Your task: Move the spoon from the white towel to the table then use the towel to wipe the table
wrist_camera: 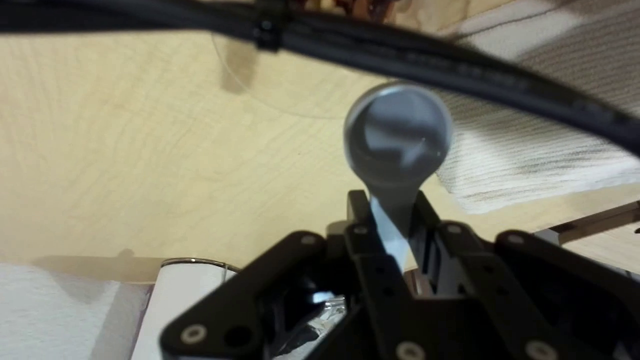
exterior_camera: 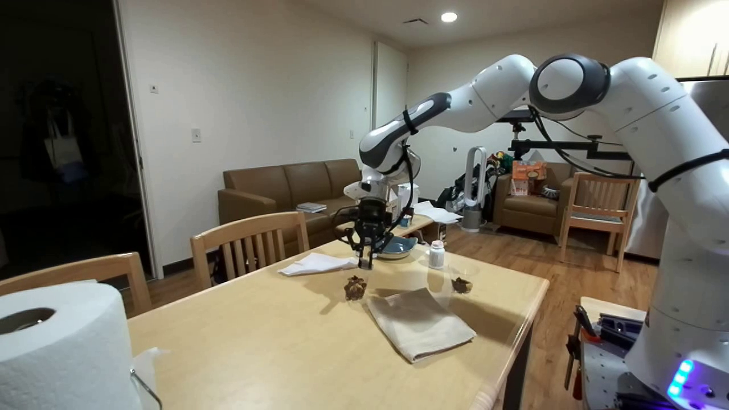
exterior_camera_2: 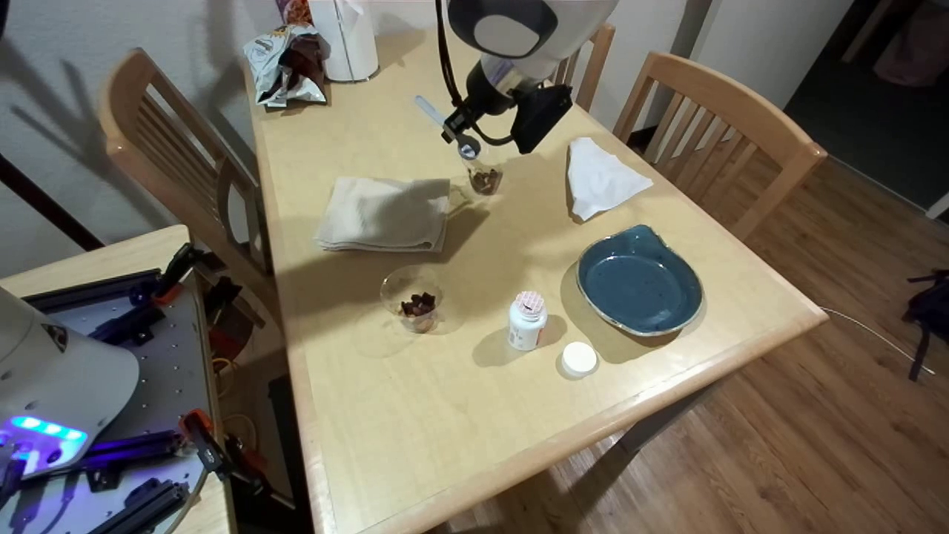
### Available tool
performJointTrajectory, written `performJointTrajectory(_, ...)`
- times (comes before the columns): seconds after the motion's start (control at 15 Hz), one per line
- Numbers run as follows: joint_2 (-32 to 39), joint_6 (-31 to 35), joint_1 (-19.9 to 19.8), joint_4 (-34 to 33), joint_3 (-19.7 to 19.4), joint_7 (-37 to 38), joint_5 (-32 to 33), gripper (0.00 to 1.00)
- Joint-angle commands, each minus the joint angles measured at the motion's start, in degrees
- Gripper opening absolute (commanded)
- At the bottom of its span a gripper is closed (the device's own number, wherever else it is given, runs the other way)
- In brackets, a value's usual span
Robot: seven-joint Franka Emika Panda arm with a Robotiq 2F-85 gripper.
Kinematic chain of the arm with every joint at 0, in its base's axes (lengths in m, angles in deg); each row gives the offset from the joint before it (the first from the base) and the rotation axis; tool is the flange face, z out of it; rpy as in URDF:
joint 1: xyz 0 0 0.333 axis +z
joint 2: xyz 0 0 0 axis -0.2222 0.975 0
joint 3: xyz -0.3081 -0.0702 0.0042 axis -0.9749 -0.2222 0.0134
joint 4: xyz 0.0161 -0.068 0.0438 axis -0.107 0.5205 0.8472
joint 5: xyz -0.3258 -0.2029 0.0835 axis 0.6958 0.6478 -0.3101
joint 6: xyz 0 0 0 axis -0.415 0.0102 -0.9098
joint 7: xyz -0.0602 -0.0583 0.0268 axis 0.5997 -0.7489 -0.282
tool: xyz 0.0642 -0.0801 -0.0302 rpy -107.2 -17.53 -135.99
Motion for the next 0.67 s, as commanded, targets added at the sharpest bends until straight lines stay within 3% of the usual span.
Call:
performJointTrajectory(0.0,3.7,-5.5,-1.2,-5.4,0.4,-2.0,2.3,0.07)
performJointTrajectory(0.4,7.3,-8.8,-2.0,-9.5,0.6,-3.6,2.2,0.07)
performJointTrajectory(0.47,7.6,-8.9,-2.0,-10.0,0.5,-3.4,2.3,0.47)
performJointTrajectory(0.6,8.0,-8.4,-1.8,-10.6,0.3,-2.9,2.7,0.53)
